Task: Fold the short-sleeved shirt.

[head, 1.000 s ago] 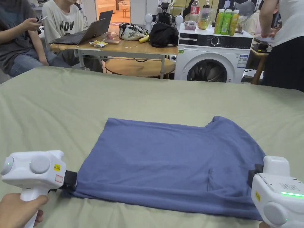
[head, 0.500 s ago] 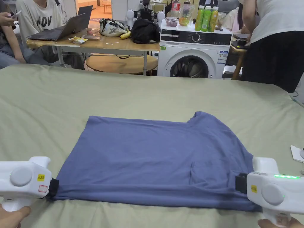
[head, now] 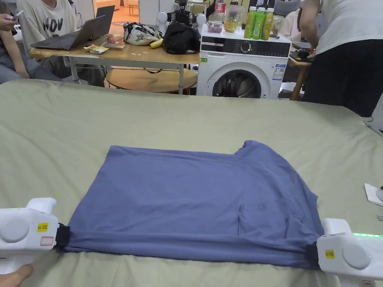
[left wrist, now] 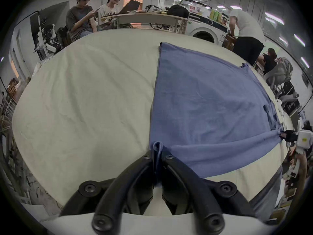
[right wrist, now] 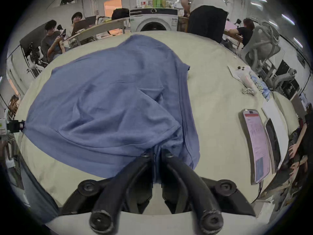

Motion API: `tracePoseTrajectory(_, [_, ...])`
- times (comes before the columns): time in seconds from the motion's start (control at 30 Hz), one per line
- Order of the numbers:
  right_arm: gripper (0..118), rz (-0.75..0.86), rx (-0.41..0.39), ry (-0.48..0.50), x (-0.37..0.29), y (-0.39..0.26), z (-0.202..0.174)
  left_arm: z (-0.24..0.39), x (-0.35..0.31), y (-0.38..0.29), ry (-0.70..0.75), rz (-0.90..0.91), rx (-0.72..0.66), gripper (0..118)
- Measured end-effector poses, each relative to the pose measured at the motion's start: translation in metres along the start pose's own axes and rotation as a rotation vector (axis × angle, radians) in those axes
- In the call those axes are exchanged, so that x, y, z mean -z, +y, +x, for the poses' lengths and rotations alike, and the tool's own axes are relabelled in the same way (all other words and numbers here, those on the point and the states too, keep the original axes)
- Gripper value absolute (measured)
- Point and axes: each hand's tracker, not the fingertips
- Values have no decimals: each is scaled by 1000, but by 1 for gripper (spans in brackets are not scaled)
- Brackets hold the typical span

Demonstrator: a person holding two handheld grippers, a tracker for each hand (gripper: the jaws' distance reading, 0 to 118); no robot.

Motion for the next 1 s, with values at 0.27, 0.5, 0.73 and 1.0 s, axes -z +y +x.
tracePoseTrajectory(0.27, [4,102,-7,15,-39,51,-2,3,-33,49,-64,134,-26,1])
tracePoseTrajectory(0.5, [4,144,35,16,-31,114,-3,6,-24,111,-61,188,-32,1])
tracePoseTrajectory(0.73, [4,137,93,44,21,166,-7,0,29,160,-41,169,-59,1])
tracePoseTrajectory(1.0, [5,48,52,22,96,191,-14,-2,92,180,-25,67,-65,1])
